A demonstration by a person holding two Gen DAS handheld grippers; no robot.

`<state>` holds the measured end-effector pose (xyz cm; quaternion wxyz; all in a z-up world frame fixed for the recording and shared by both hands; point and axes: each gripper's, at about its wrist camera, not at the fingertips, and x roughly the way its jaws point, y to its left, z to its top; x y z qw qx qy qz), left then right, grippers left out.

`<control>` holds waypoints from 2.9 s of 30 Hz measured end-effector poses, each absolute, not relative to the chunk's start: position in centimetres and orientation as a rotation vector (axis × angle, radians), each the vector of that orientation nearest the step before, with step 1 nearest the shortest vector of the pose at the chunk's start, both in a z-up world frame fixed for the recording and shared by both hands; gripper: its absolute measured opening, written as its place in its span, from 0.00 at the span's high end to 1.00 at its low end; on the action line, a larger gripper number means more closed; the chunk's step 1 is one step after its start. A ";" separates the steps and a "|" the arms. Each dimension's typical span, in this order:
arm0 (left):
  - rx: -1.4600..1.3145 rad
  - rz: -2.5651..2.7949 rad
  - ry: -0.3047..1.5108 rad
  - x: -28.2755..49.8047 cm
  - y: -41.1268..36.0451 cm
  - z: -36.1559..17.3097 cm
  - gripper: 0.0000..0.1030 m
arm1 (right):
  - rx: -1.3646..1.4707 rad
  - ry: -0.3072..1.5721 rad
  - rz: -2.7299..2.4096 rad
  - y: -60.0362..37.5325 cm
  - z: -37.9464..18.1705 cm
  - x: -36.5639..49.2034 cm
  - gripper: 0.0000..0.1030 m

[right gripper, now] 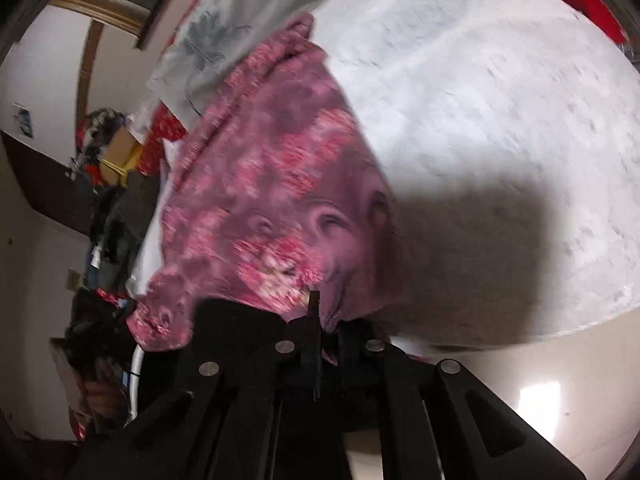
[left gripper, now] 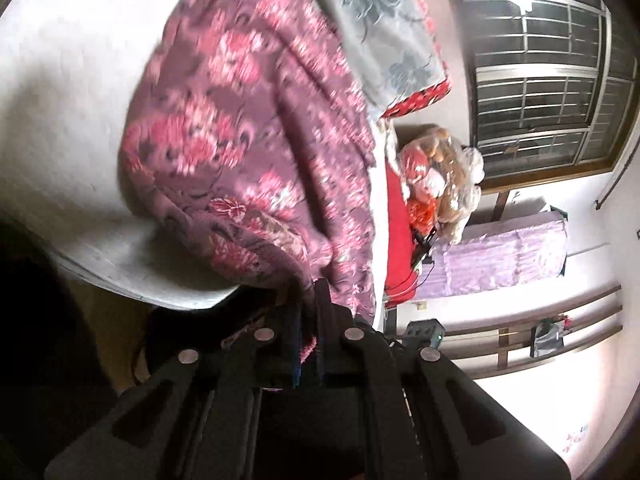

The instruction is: Fold small clothes

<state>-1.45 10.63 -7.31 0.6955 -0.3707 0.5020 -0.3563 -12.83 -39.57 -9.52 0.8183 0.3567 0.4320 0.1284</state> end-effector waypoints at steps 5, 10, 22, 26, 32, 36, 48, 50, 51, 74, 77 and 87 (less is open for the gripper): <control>-0.890 -0.823 0.979 -2.2 13.8 -3.7 0.99 | 0.801 0.744 0.428 -39.0 -1.9 -15.3 0.95; -0.858 -0.802 0.921 -2.7 15.9 -0.6 0.99 | 0.873 0.648 0.469 -39.6 1.3 -16.8 0.99; -0.763 -0.764 1.121 -1.3 13.5 -4.1 0.50 | 0.772 0.909 0.097 -42.9 -5.9 -15.8 0.91; -0.692 -0.706 1.184 -0.5 11.9 -6.5 0.35 | 0.857 0.924 0.124 -43.3 -8.0 -16.2 0.64; -0.752 -0.595 1.355 -0.7 10.1 -14.1 0.35 | 0.890 0.997 0.141 -42.0 -10.5 -15.3 0.59; -0.722 -0.578 1.425 -0.8 8.1 -17.2 0.35 | 0.880 1.014 0.170 -41.5 -11.1 -14.8 0.58; -0.770 -0.778 1.365 -0.5 6.9 -15.2 0.99 | 0.817 1.024 0.305 -39.3 -12.7 -13.9 0.93; -0.811 -0.799 1.298 -0.6 8.1 -13.1 1.00 | 0.797 0.969 0.352 -38.9 -10.7 -14.1 0.93; -0.848 -0.807 1.247 -0.5 9.2 -11.6 1.00 | 0.800 0.922 0.393 -38.7 -8.9 -14.4 0.93; -0.798 -0.543 1.364 -0.8 10.0 -14.8 0.29 | 0.957 0.755 0.314 -41.8 -5.0 -13.3 0.94; -0.690 -0.448 1.415 -0.9 8.8 -17.2 0.29 | 0.967 0.768 0.324 -41.7 -5.4 -12.8 0.94; -0.724 -0.490 1.422 0.2 7.0 -20.2 0.69 | 0.991 0.829 0.318 -41.7 -7.8 -12.2 0.93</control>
